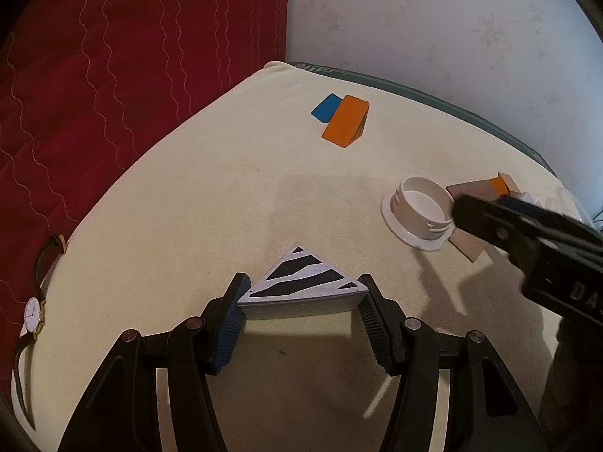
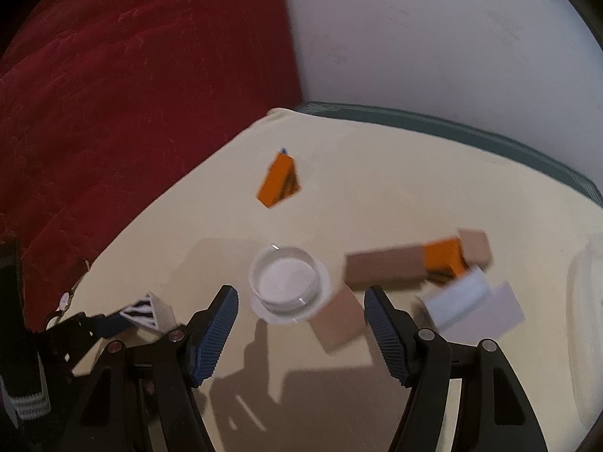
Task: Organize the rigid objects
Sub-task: 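Grasp the white ring-shaped cup with the right gripper while the left holds the striped triangle, then carry the white cup with the right gripper and drop it into the clear bowl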
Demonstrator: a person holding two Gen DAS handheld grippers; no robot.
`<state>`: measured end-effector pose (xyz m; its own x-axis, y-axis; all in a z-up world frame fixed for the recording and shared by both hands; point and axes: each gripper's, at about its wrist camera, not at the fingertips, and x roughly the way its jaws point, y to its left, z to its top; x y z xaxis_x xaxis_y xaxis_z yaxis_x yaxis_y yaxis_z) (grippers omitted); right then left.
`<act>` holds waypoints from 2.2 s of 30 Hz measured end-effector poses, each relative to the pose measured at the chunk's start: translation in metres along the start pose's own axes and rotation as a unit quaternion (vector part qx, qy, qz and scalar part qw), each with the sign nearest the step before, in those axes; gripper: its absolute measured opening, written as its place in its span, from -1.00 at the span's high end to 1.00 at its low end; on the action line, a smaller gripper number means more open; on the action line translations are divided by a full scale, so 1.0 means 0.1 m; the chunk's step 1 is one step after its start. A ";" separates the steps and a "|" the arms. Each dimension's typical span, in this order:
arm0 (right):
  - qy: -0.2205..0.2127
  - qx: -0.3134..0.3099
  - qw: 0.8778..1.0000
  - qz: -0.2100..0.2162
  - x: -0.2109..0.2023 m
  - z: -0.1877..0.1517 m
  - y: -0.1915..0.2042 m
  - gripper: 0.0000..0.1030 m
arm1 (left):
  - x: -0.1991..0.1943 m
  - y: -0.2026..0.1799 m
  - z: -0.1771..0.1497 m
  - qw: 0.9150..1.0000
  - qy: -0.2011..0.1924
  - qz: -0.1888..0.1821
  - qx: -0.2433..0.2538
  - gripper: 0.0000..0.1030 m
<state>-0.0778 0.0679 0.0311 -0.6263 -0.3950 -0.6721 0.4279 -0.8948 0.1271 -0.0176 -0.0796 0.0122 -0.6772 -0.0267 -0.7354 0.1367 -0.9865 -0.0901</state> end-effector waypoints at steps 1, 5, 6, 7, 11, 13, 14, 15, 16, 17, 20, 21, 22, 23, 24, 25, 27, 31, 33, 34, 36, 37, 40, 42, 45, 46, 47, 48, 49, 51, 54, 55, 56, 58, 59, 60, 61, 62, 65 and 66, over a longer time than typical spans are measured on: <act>0.000 -0.006 1.000 0.002 0.04 0.03 0.03 -0.42 | 0.00 -0.01 0.00 1.000 0.000 0.000 0.000 -0.15; 0.008 -0.020 1.000 0.006 0.21 0.11 0.12 -0.34 | 0.02 -0.01 0.01 1.000 0.000 -0.003 -0.003 -0.15; 0.013 -0.023 1.000 0.006 0.26 0.12 0.12 -0.31 | 0.02 -0.01 0.01 1.000 0.000 -0.004 -0.004 -0.15; 0.020 -0.025 0.999 0.005 0.32 0.14 0.12 -0.26 | 0.01 -0.01 0.00 1.000 -0.001 -0.004 -0.005 -0.15; 0.038 -0.024 0.999 -0.004 0.46 0.14 0.08 -0.12 | 0.01 0.00 0.00 1.000 0.000 -0.007 -0.008 -0.15; 0.037 -0.027 0.999 -0.009 0.46 0.13 0.07 -0.07 | 0.02 0.01 -0.01 1.000 0.000 -0.008 -0.008 -0.15; 0.037 -0.028 0.999 -0.009 0.46 0.14 0.07 -0.03 | 0.02 0.00 -0.01 1.000 0.000 -0.008 -0.009 -0.15; 0.037 -0.029 0.999 -0.008 0.45 0.13 0.07 -0.03 | 0.02 0.01 -0.01 1.000 0.000 -0.008 -0.009 -0.15; 0.037 -0.030 0.999 -0.008 0.46 0.13 0.08 -0.03 | 0.02 0.00 -0.01 1.000 0.000 -0.008 -0.009 -0.15; 0.037 -0.030 0.999 -0.007 0.46 0.13 0.09 -0.03 | 0.02 0.00 -0.01 1.000 0.000 -0.008 -0.009 -0.15; 0.037 -0.036 0.999 -0.004 0.44 0.10 0.14 -0.03 | 0.02 0.00 -0.01 1.000 0.000 -0.008 -0.008 -0.15; 0.038 -0.037 0.999 -0.004 0.45 0.09 0.15 -0.03 | 0.02 0.01 -0.01 1.000 0.000 -0.008 -0.009 -0.15; 0.037 -0.037 0.999 -0.005 0.45 0.09 0.16 -0.03 | 0.02 0.01 -0.01 1.000 0.000 -0.008 -0.009 -0.15; 0.036 -0.034 0.999 -0.003 0.44 0.08 0.16 -0.03 | 0.02 0.01 -0.01 1.000 0.000 -0.008 -0.009 -0.15; 0.035 -0.030 0.999 -0.001 0.42 0.08 0.17 -0.03 | 0.02 0.01 0.00 1.000 0.000 -0.008 -0.009 -0.15; 0.031 -0.026 0.999 0.001 0.38 0.07 0.16 -0.03 | 0.02 0.00 0.00 1.000 0.000 -0.007 -0.009 -0.15; 0.019 -0.015 1.000 0.005 0.27 0.07 0.14 -0.03 | 0.02 0.01 0.00 1.000 0.000 -0.008 -0.009 -0.15; -0.001 0.004 1.000 0.008 0.09 0.06 0.08 -0.02 | 0.02 0.01 0.00 1.000 0.000 -0.007 -0.009 -0.15; -0.008 0.016 1.000 0.006 0.00 0.04 0.04 -0.02 | 0.02 0.00 0.00 1.000 0.000 -0.006 -0.008 -0.15; -0.013 0.023 1.000 0.003 -0.06 0.02 0.00 -0.02 | 0.02 0.00 0.00 1.000 0.000 -0.005 -0.007 -0.15; -0.017 0.033 0.999 -0.001 -0.13 -0.01 -0.04 -0.02 | 0.02 0.00 0.00 1.000 0.000 -0.004 -0.006 -0.15; -0.022 0.042 0.999 -0.004 -0.20 -0.04 -0.09 -0.02 | 0.01 0.00 0.00 1.000 0.000 -0.003 -0.006 -0.15; -0.035 0.059 0.998 -0.009 -0.36 -0.07 -0.18 -0.02 | 0.00 -0.01 -0.01 1.000 0.001 0.000 -0.003 -0.15; -0.043 0.068 0.997 -0.014 -0.46 -0.09 -0.23 -0.02 | 0.00 0.00 -0.01 1.000 0.001 0.001 -0.003 -0.15; -0.057 0.089 0.994 -0.030 -0.66 -0.16 -0.37 -0.02 | -0.01 0.01 -0.01 1.000 0.004 0.002 -0.002 -0.14; -0.060 0.097 0.993 -0.036 -0.71 -0.18 -0.43 -0.02 | -0.01 0.00 -0.01 1.000 0.004 0.004 0.000 -0.14; -0.063 0.103 0.992 -0.044 -0.76 -0.20 -0.48 -0.02 | -0.01 0.00 -0.01 1.000 0.005 0.005 0.001 -0.15; -0.065 0.108 0.991 -0.050 -0.79 -0.22 -0.52 -0.02 | -0.02 0.00 -0.01 1.000 0.005 0.006 0.003 -0.14; -0.067 0.118 0.989 -0.060 -0.84 -0.25 -0.60 -0.02 | -0.03 0.00 -0.01 1.000 0.005 0.007 0.003 -0.15; -0.071 0.138 0.985 -0.080 -0.93 -0.31 -0.75 -0.02 | -0.04 0.00 -0.01 1.000 0.005 0.009 0.004 -0.15; -0.077 0.167 0.977 -0.108 -1.06 -0.39 -0.99 -0.02 | -0.09 0.00 -0.02 1.000 0.003 0.010 0.005 -0.14; -0.080 0.177 0.974 -0.118 -1.10 -0.41 -1.07 -0.02 | -0.11 -0.01 -0.01 1.000 0.001 0.010 0.006 -0.14; -0.082 0.184 0.972 -0.123 -1.14 -0.43 -1.12 -0.02 | -0.13 -0.02 0.00 1.000 -0.001 0.011 0.007 -0.14; -0.088 0.203 0.965 -0.140 -1.22 -0.48 -1.28 -0.02 | -0.17 -0.04 0.02 1.000 -0.007 0.011 0.011 -0.14; -0.090 0.207 0.963 -0.145 -1.25 -0.49 -1.31 -0.02 | -0.19 -0.06 0.02 1.000 -0.010 0.010 0.014 -0.15; -0.094 0.215 0.960 -0.153 -1.29 -0.52 -1.38 -0.02 | -0.21 -0.08 0.03 1.000 -0.012 0.010 0.016 -0.14; -0.097 0.221 0.957 -0.158 -1.33 -0.54 -1.43 -0.02 | -0.23 -0.10 0.04 1.000 -0.014 0.010 0.019 -0.14; -0.099 0.225 0.956 -0.162 -1.34 -0.54 -1.45 -0.02 | -0.25 -0.12 0.05 1.000 -0.016 0.010 0.022 -0.14; -0.106 0.236 0.948 -0.186 -1.42 -0.60 -1.58 -0.02 | -0.30 -0.20 0.07 0.999 -0.020 0.008 0.030 -0.14; -0.109 0.239 0.945 -0.192 -1.45 -0.62 -1.62 -0.02 | -0.31 -0.22 0.07 0.999 -0.021 0.008 0.032 -0.14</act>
<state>-0.0164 0.2828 0.0629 -0.8169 -0.0079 -0.5767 -0.1701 -0.9521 0.2541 -0.0049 -0.0580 0.0421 -0.7054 -0.0478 -0.7072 0.1018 -0.9942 -0.0343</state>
